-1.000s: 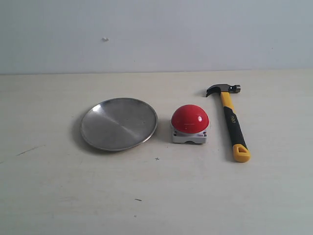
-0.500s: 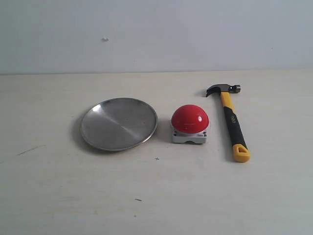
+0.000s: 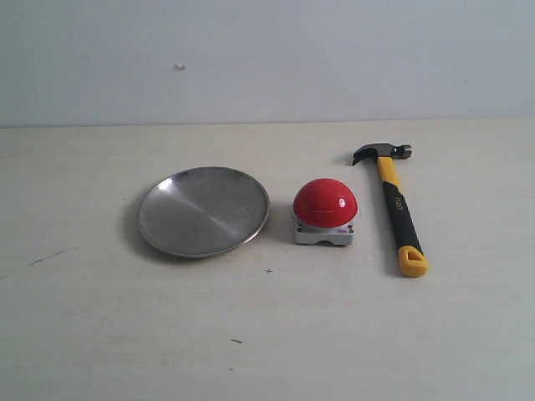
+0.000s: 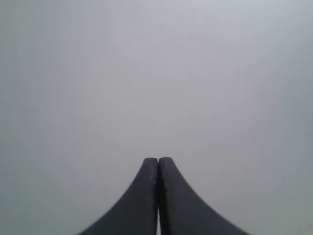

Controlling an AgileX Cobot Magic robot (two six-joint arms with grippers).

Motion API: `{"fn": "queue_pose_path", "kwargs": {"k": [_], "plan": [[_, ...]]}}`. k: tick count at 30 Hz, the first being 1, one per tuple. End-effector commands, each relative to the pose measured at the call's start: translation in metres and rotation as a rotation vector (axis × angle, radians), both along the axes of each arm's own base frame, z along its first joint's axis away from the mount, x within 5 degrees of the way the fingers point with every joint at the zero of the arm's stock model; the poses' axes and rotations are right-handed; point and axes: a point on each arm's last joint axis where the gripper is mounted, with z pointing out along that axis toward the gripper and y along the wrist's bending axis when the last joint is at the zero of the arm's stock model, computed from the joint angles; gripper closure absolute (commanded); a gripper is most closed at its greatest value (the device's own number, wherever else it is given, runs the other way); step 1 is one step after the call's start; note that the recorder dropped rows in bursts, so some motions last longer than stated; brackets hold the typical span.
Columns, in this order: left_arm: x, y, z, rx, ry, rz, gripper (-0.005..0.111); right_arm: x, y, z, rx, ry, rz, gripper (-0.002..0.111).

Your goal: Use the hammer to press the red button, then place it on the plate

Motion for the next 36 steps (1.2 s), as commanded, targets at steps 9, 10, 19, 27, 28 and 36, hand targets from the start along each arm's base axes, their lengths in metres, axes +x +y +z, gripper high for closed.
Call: {"fn": "queue_pose_path", "kwargs": {"k": [9,10,19,27,28,36], "plan": [[-0.001,0.0,0.0,-0.007,-0.004,0.001,0.107,0.071,0.005,0.076,-0.192,0.407,0.048,0.108],[-0.001,0.0,0.0,-0.007,-0.004,0.001,0.107,0.082,0.006,0.081,-0.23,0.449,0.055,0.108],[-0.001,0.0,0.0,-0.007,-0.004,0.001,0.107,0.205,0.016,0.1,-0.279,0.794,0.297,0.108],[-0.001,0.0,0.0,-0.007,-0.004,0.001,0.107,0.313,0.017,0.074,-0.386,1.26,0.513,0.108],[-0.001,0.0,0.0,-0.007,-0.004,0.001,0.107,0.322,0.014,0.068,-0.378,1.355,0.512,0.108],[-0.001,0.0,0.0,-0.007,-0.004,0.001,0.107,0.375,-0.006,0.026,-0.243,1.782,0.402,0.103]]}}
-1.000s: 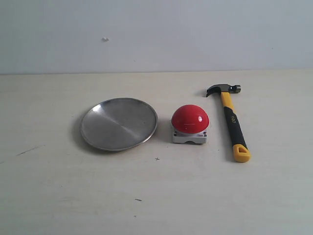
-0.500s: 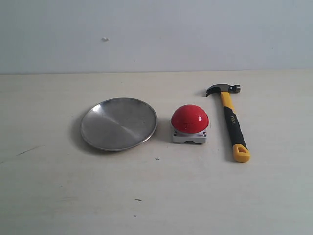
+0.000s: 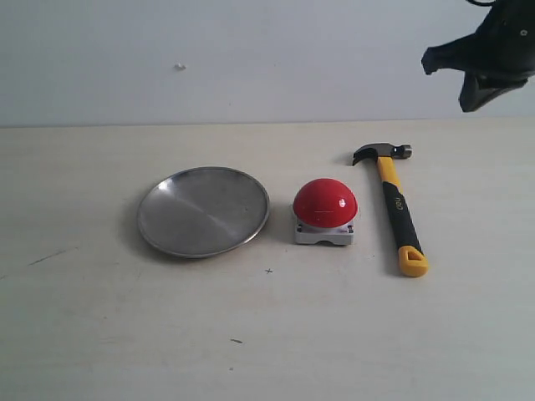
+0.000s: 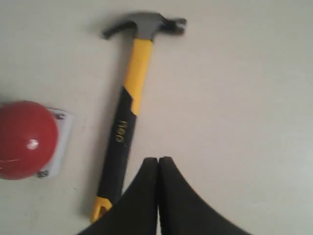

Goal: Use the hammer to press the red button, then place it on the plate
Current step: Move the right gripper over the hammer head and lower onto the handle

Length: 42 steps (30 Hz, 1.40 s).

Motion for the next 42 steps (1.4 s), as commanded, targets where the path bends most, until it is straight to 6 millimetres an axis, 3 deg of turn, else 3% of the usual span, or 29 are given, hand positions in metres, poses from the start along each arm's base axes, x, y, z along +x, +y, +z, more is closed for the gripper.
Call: {"fn": "queue_pose_path", "kwargs": {"k": [1,3,6,9,10,14,21,27,33,42], "plan": [[-0.001,0.0,0.0,-0.007,-0.004,0.001,0.107,0.027,-0.004,-0.021,0.024,0.059,-0.042,0.102],[-0.001,0.0,0.0,-0.007,-0.004,0.001,0.107,0.045,0.006,-0.039,0.144,-0.004,-0.03,0.103],[-0.001,0.0,0.0,-0.007,-0.004,0.001,0.107,0.063,0.012,-0.061,0.137,0.024,-0.002,0.095],[-0.001,0.0,0.0,-0.007,-0.004,0.001,0.107,0.083,0.015,-0.085,0.097,0.079,-0.007,0.069],[-0.001,0.0,0.0,-0.007,-0.004,0.001,0.107,0.089,0.015,-0.092,0.09,0.097,-0.01,0.065],[-0.001,0.0,0.0,-0.007,-0.004,0.001,0.107,0.109,0.012,-0.117,0.037,0.14,-0.034,0.065],[-0.001,0.0,0.0,-0.007,-0.004,0.001,0.107,0.119,0.008,-0.137,-0.016,0.179,-0.024,0.065],[-0.001,0.0,0.0,-0.007,-0.004,0.001,0.107,0.122,0.008,-0.139,-0.015,0.17,-0.021,0.065],[-0.001,0.0,0.0,-0.007,-0.004,0.001,0.107,0.121,0.01,-0.143,0.008,0.183,-0.023,0.055],[-0.001,0.0,0.0,-0.007,-0.004,0.001,0.107,0.126,0.016,-0.158,0.087,0.165,-0.041,0.055]]}}
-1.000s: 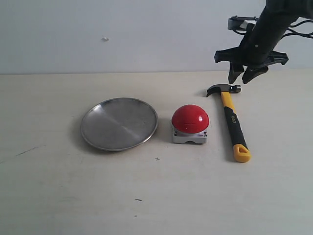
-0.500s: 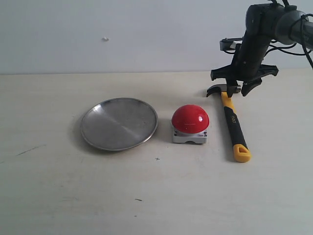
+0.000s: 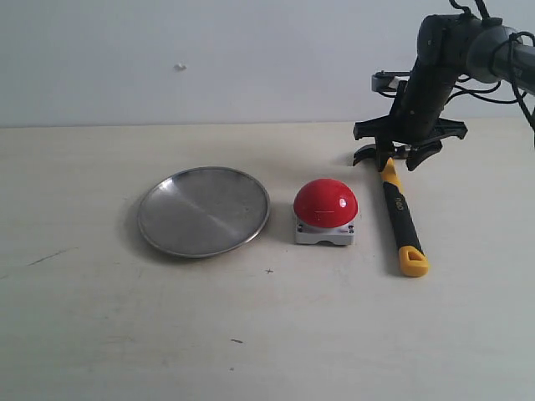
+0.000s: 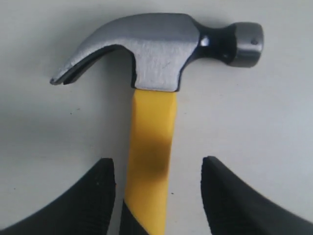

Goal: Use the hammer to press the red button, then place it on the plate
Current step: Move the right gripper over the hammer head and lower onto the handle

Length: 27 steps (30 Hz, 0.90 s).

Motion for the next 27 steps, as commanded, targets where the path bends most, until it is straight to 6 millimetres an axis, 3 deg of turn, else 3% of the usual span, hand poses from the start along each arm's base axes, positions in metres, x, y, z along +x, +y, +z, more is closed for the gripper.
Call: {"fn": "queue_pose_path", "kwargs": {"k": [1,11,27], "plan": [[-0.0006,0.0002,0.0004,-0.007,-0.004,0.001,0.107,0.0048,0.0029,-0.0024,0.023,-0.039,-0.008,0.055],[-0.0006,0.0002,0.0004,-0.007,-0.004,0.001,0.107,0.0094,0.0011,-0.0013,0.008,-0.091,-0.029,0.055],[-0.0006,0.0002,0.0004,-0.007,-0.004,0.001,0.107,0.0028,0.0006,-0.0029,0.006,-0.016,-0.051,0.055]]}}
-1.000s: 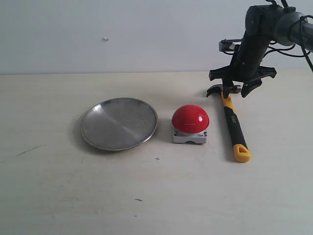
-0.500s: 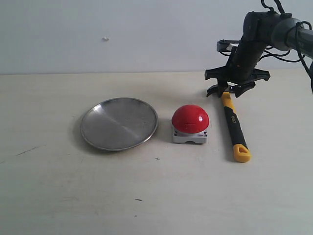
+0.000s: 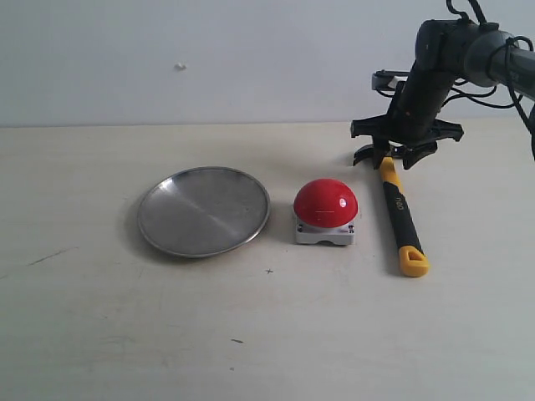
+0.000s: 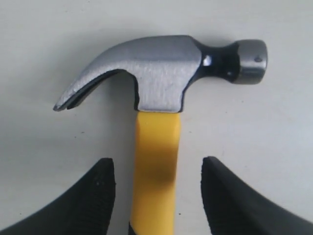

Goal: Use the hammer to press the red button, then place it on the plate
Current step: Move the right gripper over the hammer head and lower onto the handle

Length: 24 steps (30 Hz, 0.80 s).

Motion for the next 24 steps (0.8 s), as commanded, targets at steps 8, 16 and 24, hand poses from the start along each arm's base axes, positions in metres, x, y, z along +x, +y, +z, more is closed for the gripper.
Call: {"fn": "queue_pose_path", "kwargs": {"k": [8,16,24], "plan": [[-0.001,0.0,0.0,-0.007,-0.004,0.001,0.107,0.0,-0.006,0.003,-0.093,0.0,0.082,0.055],[-0.001,0.0,0.0,-0.007,-0.004,0.001,0.107,-0.007,0.005,0.002,-0.001,0.074,0.04,0.055],[-0.001,0.0,0.0,-0.007,-0.004,0.001,0.107,0.003,0.005,0.028,-0.014,-0.021,0.04,0.055]]}}
